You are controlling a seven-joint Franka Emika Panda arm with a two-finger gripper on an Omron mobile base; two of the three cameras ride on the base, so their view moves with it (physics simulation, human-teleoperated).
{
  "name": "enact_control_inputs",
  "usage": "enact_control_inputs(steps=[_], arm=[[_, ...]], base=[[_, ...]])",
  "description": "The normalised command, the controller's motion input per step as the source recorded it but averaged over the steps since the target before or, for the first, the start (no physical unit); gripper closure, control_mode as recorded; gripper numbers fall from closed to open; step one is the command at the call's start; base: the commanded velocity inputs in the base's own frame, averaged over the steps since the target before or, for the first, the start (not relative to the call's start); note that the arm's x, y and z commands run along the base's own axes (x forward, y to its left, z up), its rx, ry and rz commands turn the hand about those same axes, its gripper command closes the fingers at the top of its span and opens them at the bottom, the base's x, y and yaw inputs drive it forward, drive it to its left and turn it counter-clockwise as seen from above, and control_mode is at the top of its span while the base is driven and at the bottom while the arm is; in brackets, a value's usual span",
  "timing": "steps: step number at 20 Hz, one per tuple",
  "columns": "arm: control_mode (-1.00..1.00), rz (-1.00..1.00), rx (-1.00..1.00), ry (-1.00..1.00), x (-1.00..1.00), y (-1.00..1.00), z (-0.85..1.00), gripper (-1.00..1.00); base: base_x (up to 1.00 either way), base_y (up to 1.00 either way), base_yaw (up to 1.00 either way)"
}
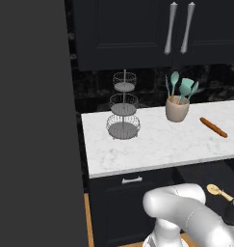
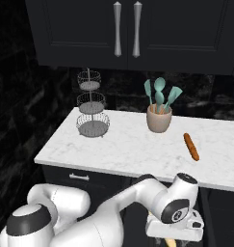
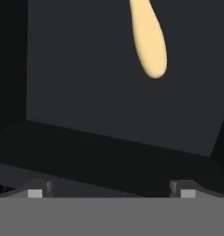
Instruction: Pick the pizza cutter from the drawer and place it on the counter.
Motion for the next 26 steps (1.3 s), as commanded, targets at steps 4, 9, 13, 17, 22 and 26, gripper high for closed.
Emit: enact_control_inputs(steps=[4,9,13,17,22,26], arm=[[-1.00,0.11,0.00,-0.33,0.30,0.00,0.24,-1.00],[-1.00,0.04,-0.04,0.03,0.49,0.01,0.17,-1.00],[-1.00,0.06,-0.03,0.08,0.55,0.01,0.00,-1.00],[-1.00,0.14,0.00,0.00,0.33,-0.07,-0.23,-1.00],[-1.00,0.14,0.00,0.00,0.27,-0.09,-0.29,-1.00],[-1.00,0.13,0.00,0.00,0.09,-0.04,-0.39,-1.00]], base=[[0.00,0.00,0.00],[0.00,0.00,0.00],[0.00,0.00,0.00],[0.00,0.00,0.00],[0.00,0.00,0.00],[0.00,0.00,0.00]])
